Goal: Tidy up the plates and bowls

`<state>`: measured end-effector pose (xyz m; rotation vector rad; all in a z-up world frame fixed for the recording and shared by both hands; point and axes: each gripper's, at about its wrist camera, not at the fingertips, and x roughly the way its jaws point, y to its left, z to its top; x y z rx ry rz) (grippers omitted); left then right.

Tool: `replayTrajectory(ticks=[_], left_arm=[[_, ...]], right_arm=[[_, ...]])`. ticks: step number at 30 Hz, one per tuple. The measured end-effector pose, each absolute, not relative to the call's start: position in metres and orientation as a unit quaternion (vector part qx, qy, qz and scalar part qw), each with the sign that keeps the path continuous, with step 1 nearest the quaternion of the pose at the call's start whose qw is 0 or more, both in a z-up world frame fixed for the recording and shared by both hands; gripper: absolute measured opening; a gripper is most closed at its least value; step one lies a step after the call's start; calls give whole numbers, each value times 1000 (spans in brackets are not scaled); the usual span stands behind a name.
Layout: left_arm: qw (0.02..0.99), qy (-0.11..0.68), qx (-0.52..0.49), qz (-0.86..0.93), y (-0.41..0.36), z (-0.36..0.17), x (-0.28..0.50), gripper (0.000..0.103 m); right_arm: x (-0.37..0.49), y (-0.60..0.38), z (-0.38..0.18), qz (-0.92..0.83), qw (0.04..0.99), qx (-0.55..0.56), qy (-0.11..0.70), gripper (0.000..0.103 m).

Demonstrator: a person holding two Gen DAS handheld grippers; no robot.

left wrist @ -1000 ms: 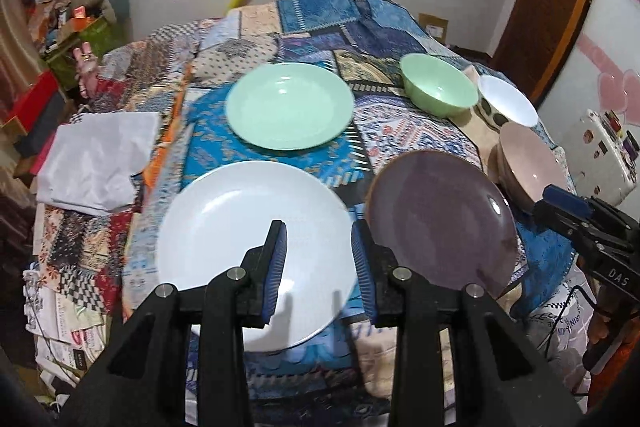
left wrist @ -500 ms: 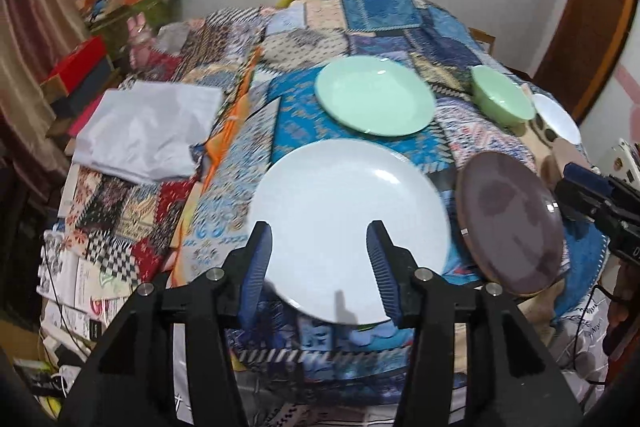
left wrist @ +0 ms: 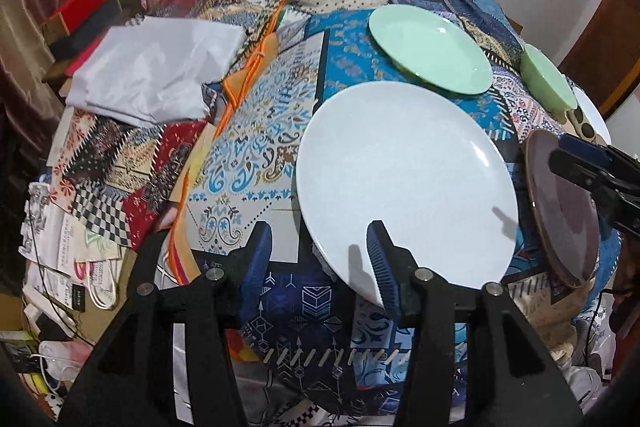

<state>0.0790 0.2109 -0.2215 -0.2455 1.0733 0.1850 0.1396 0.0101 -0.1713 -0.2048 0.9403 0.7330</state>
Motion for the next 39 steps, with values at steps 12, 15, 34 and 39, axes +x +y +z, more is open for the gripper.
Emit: replayTrajectory(ticks=[12, 15, 34, 39], left_arm=[[838, 524, -135, 70, 218, -245, 87, 49], [839, 522, -141, 64, 218, -247, 88, 49], [843, 516, -145, 42, 210, -251, 95, 39], [840, 519, -150, 45, 211, -251, 95, 39]], right_arm=[[159, 36, -198, 364, 786, -126, 484, 56], [162, 38, -200, 365, 783, -130, 487, 52], [172, 56, -216, 371, 763, -169, 502, 34], [173, 51, -215, 370, 767, -145, 503, 31]])
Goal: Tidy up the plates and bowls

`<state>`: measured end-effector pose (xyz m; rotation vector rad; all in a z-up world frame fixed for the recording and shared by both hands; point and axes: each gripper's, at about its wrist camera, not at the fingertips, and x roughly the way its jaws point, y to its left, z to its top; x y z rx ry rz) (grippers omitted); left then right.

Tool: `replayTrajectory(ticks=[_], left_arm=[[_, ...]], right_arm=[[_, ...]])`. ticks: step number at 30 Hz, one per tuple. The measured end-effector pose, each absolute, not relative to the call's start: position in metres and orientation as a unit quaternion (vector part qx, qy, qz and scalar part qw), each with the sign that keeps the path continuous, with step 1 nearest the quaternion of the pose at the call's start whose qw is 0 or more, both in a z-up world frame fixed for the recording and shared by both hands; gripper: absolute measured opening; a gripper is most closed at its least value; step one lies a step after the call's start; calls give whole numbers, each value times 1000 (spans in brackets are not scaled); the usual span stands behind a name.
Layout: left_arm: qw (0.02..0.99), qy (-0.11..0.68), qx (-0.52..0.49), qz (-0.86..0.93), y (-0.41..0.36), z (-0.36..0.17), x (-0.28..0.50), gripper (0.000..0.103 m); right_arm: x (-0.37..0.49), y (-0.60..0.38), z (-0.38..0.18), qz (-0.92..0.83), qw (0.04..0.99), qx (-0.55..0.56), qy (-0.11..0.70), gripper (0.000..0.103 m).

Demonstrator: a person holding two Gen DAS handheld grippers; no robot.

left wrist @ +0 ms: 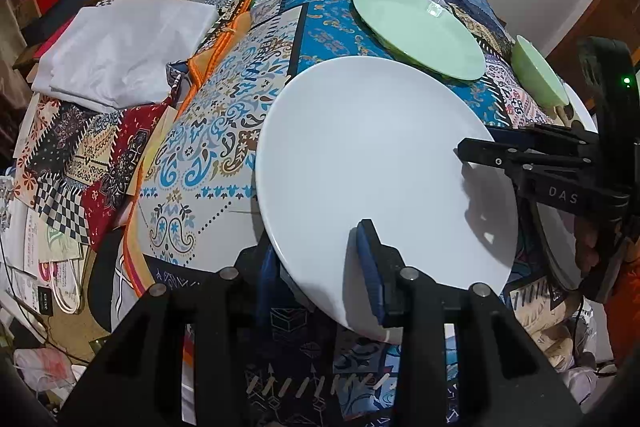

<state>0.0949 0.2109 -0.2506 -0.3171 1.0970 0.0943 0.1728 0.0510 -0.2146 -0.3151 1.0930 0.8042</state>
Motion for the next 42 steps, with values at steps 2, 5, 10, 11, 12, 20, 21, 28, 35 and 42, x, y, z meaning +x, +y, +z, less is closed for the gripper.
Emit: replayTrajectory(ticks=[2, 5, 10, 11, 12, 20, 21, 28, 35, 42], left_arm=[[838, 521, -152, 50, 211, -250, 96, 38], [836, 522, -156, 58, 211, -249, 95, 39], [834, 524, -161, 63, 210, -246, 93, 39], [834, 524, -162, 63, 210, -246, 92, 39], [833, 524, -164, 63, 210, -245, 92, 39], [839, 515, -165, 62, 202, -230, 88, 39], [840, 514, -164, 61, 201, -228, 88, 39], [848, 504, -153, 51, 186, -211, 88, 39], [856, 496, -138, 41, 167, -196, 90, 39], [863, 488, -125, 27, 145, -183, 92, 39]], right_arm=[[171, 51, -213, 369, 768, -138, 505, 31], [168, 48, -211, 367, 771, -131, 504, 31], [164, 43, -207, 366, 775, -118, 502, 31], [163, 41, -206, 366, 776, -112, 501, 31], [162, 40, -203, 366, 778, -106, 499, 31], [153, 26, -182, 365, 797, -87, 473, 31], [153, 24, -181, 364, 799, -85, 471, 31], [149, 3, -169, 355, 813, -68, 457, 31], [142, -18, -158, 345, 824, -56, 446, 30], [137, -42, -150, 333, 836, -40, 435, 30]])
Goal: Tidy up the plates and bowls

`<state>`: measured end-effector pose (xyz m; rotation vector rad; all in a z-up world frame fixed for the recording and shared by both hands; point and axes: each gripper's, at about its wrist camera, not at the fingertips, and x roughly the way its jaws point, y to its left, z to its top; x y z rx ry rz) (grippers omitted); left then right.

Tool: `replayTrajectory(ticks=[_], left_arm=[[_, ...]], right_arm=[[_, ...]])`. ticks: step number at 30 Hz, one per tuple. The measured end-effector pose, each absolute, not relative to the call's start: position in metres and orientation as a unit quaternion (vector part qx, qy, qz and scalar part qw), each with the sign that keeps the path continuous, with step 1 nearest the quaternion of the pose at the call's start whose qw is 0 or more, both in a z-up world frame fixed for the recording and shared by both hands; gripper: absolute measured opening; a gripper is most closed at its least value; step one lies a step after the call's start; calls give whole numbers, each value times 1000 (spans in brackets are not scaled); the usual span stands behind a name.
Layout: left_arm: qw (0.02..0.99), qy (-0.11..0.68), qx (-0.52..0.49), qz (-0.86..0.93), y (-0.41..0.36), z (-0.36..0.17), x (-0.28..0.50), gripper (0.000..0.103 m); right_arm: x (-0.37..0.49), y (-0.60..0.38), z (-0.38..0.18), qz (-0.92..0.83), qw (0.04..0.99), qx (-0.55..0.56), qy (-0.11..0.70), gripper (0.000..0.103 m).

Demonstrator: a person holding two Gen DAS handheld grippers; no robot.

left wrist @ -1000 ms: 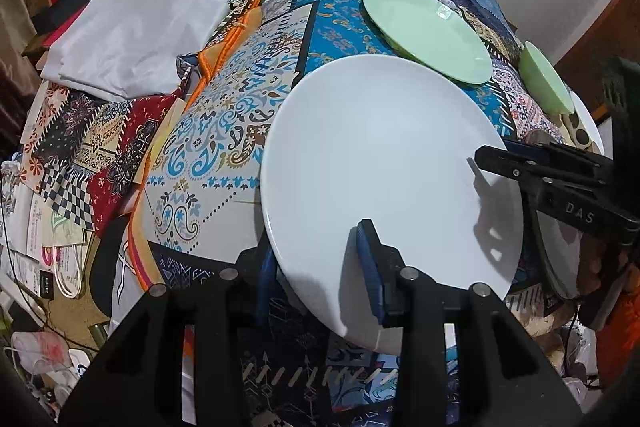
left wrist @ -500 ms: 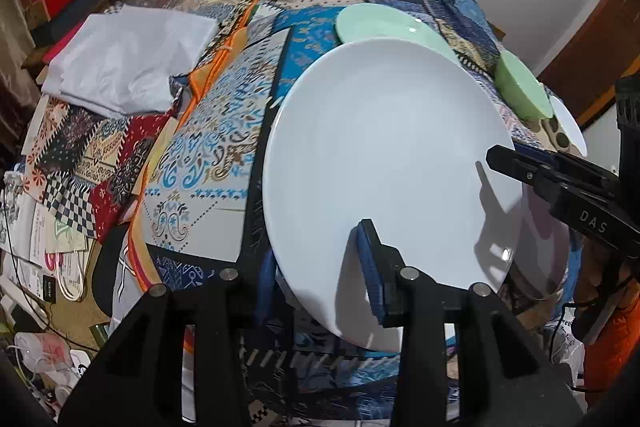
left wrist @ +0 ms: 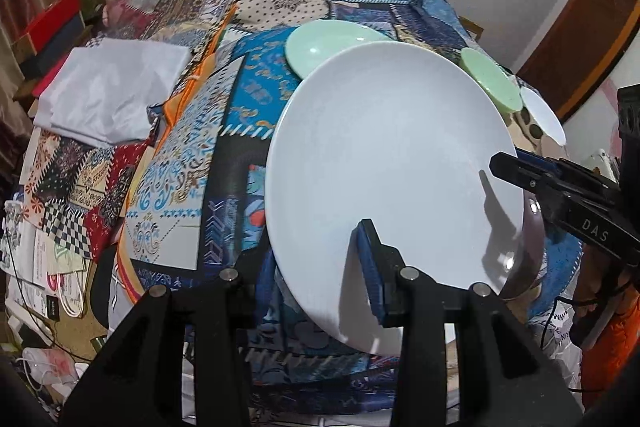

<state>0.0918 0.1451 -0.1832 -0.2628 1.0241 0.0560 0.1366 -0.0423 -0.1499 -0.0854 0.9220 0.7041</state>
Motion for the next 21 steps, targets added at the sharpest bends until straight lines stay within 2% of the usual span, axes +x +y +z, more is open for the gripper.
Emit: replayTrajectory(ticks=[21], left_arm=[[871, 485, -74, -22, 79, -164, 108, 39]], right_arm=[[125, -113, -146, 289, 855, 3, 430, 30]])
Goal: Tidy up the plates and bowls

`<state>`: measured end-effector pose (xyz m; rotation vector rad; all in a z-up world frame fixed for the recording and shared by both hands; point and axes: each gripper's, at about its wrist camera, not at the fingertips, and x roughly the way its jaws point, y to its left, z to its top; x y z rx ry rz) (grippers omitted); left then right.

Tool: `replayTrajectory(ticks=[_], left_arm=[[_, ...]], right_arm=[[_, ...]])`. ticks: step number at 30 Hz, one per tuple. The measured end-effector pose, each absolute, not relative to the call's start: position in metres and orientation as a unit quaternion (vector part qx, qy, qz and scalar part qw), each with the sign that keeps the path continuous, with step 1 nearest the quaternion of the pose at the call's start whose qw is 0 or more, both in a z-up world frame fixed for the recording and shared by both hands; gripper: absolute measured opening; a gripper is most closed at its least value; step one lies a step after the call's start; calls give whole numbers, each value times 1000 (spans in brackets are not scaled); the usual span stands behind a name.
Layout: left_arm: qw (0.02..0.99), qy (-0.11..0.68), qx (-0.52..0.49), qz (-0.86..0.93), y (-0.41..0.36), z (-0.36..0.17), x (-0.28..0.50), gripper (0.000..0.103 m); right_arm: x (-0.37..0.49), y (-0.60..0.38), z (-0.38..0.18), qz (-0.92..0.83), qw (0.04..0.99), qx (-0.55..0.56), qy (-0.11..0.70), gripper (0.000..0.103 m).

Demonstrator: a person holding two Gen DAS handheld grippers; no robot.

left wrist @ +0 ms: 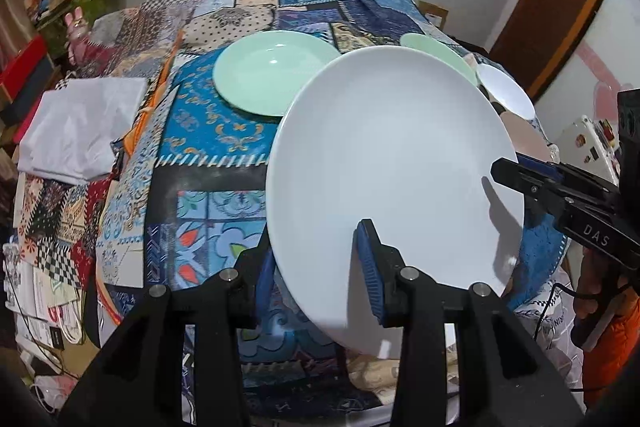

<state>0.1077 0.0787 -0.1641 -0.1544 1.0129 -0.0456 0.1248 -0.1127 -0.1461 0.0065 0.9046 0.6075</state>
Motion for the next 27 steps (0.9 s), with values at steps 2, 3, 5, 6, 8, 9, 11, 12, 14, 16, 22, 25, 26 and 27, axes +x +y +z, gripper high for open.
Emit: replayTrajectory(ticks=[2, 3, 5, 6, 8, 9, 11, 12, 14, 16, 22, 25, 26, 27], left_arm=[[871, 486, -71, -27, 73, -165, 111, 39], [870, 487, -70, -31, 70, -166, 112, 39], [867, 492, -71, -38, 64, -169, 115, 39], [866, 493, -71, -40, 61, -170, 116, 39], [864, 496, -70, -45, 55, -173, 118, 39], [863, 498, -68, -48, 52, -175, 119, 39], [862, 501, -65, -52, 46, -178, 122, 39], [860, 503, -64, -53, 43, -179, 123, 39], [858, 507, -62, -57, 39, -182, 126, 39], [856, 510, -60, -59, 36, -185, 129, 39], [848, 523, -55, -62, 29, -196, 138, 39], [844, 529, -54, -63, 28, -201, 142, 39], [843, 531, -53, -63, 27, -203, 144, 39], [842, 534, -53, -63, 27, -205, 145, 39]], right_arm=[[124, -120, -148, 283, 856, 7, 432, 30], [124, -123, -149, 280, 857, 9, 433, 30], [122, -129, -149, 276, 857, 12, 434, 30], [122, -132, -150, 273, 858, 14, 435, 30], [122, -138, -152, 268, 858, 17, 437, 30], [122, -141, -153, 265, 859, 19, 439, 30], [121, -145, -155, 261, 858, 23, 441, 30], [121, -147, -156, 259, 858, 25, 443, 30], [121, -151, -159, 257, 857, 29, 447, 30], [121, -154, -162, 254, 856, 31, 449, 30], [124, -161, -174, 247, 851, 41, 462, 30], [126, -162, -178, 246, 848, 44, 467, 30], [126, -162, -180, 247, 848, 45, 468, 30], [127, -163, -181, 246, 847, 46, 469, 30]])
